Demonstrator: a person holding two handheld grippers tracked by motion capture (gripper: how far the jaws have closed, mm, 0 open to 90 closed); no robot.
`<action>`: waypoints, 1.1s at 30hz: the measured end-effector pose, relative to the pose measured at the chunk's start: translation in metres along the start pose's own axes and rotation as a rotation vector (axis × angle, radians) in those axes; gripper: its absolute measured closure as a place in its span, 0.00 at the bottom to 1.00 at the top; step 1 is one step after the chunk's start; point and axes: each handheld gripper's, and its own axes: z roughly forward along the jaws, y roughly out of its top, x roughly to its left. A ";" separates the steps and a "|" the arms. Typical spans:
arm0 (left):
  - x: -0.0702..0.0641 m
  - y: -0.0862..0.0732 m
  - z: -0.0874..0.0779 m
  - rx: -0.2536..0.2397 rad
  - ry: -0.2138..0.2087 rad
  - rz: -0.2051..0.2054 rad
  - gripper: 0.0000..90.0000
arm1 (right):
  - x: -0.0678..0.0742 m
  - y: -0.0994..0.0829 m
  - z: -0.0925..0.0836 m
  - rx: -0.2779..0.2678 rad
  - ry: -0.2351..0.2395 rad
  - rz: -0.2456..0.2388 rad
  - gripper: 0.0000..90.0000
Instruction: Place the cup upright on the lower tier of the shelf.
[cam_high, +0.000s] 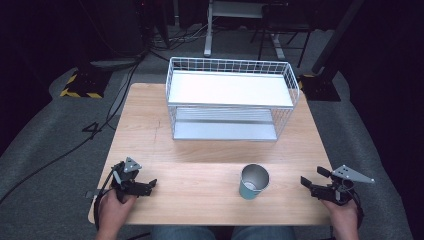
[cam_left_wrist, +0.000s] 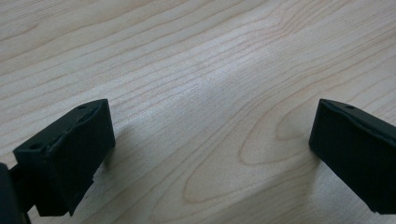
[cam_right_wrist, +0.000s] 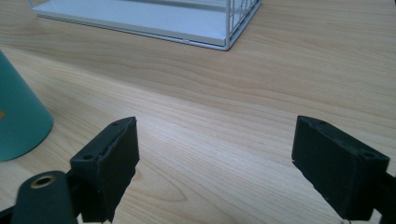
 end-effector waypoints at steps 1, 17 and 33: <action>0.000 0.000 0.000 0.000 0.000 0.001 0.01 | 0.001 0.001 -0.001 -0.001 0.004 0.001 0.17; 0.000 0.000 0.000 0.000 0.000 0.000 0.01 | 0.031 0.012 -0.009 -0.005 0.064 -0.062 0.17; 0.000 0.000 0.000 0.000 -0.001 0.001 0.01 | 0.082 0.010 0.008 0.033 0.173 -0.124 0.17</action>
